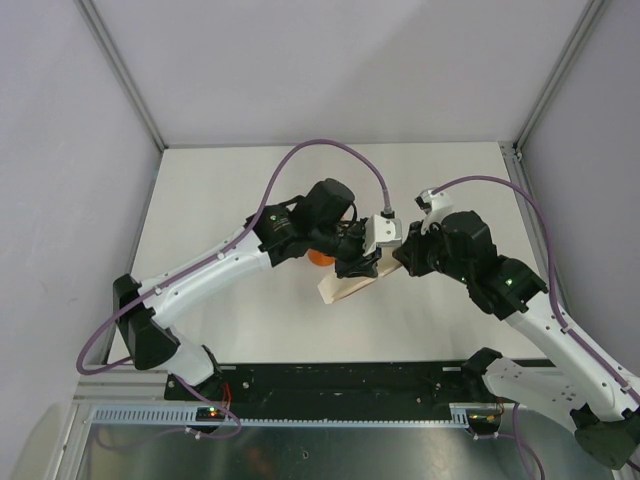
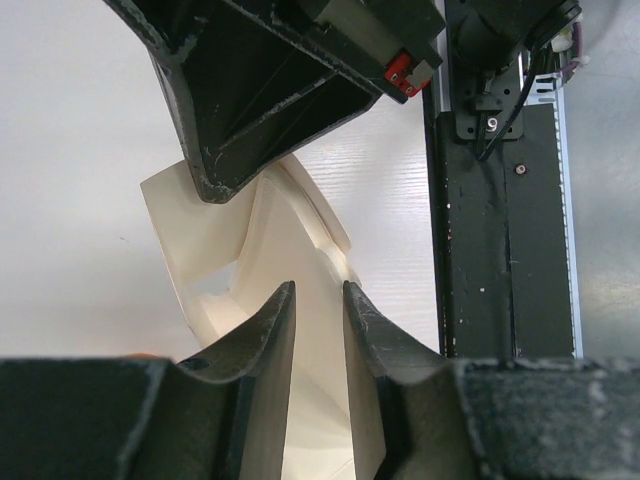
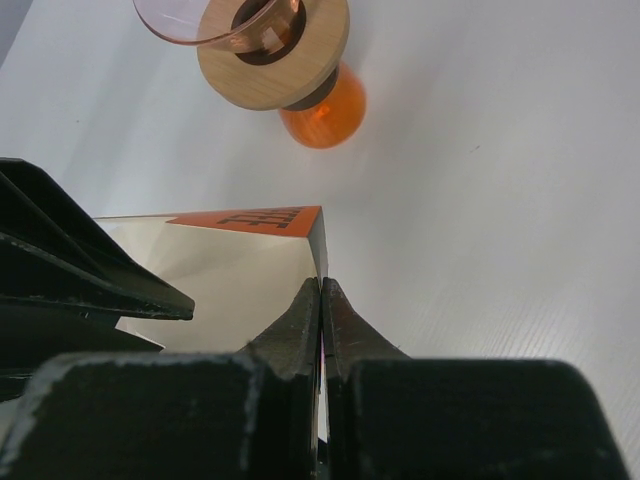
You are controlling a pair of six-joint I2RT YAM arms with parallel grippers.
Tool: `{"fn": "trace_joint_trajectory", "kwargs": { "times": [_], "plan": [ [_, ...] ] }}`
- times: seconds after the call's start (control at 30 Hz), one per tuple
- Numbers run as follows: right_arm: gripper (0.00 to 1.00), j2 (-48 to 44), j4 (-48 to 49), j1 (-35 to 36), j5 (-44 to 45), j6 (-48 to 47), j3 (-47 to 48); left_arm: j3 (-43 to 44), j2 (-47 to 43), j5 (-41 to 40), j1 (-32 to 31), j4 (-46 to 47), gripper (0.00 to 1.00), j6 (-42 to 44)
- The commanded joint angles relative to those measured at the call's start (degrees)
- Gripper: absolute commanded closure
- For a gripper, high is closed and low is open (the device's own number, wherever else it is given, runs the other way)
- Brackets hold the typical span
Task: Place the coffee filter in the dripper
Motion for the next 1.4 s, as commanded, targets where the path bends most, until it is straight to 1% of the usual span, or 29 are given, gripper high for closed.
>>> {"fn": "trace_joint_trajectory", "kwargs": {
  "times": [0.0, 0.13, 0.33, 0.63, 0.83, 1.13, 1.37],
  "plan": [
    [1.00, -0.4, 0.8, 0.4, 0.7, 0.0, 2.7, 1.9, 0.0, 0.4, -0.5, 0.7, 0.69, 0.1],
    [1.00, -0.4, 0.9, 0.4, 0.7, 0.0, 2.7, 2.0, 0.0, -0.4, -0.5, 0.7, 0.69, 0.2],
    [1.00, -0.5, 0.7, 0.4, 0.7, -0.2, 2.7, 1.8, -0.7, -0.7, -0.4, 0.7, 0.72, 1.1],
    [1.00, -0.6, 0.7, 0.5, 0.6, -0.2, 2.7, 2.3, 0.0, -1.5, -0.4, 0.7, 0.71, 0.5],
    [1.00, -0.6, 0.4, 0.6, 0.7, -0.3, 2.7, 1.6, -1.4, -3.6, -0.4, 0.7, 0.69, 2.2],
    [1.00, -0.1, 1.1, 0.6, 0.2, -0.6, 2.7, 1.2, -1.2, -3.1, -0.4, 0.7, 0.67, 2.3],
    [1.00, -0.3, 0.9, 0.6, 0.5, -0.7, 2.7, 0.0, -3.0, -3.8, -0.4, 0.6, 0.62, 3.6]
  ]
}}
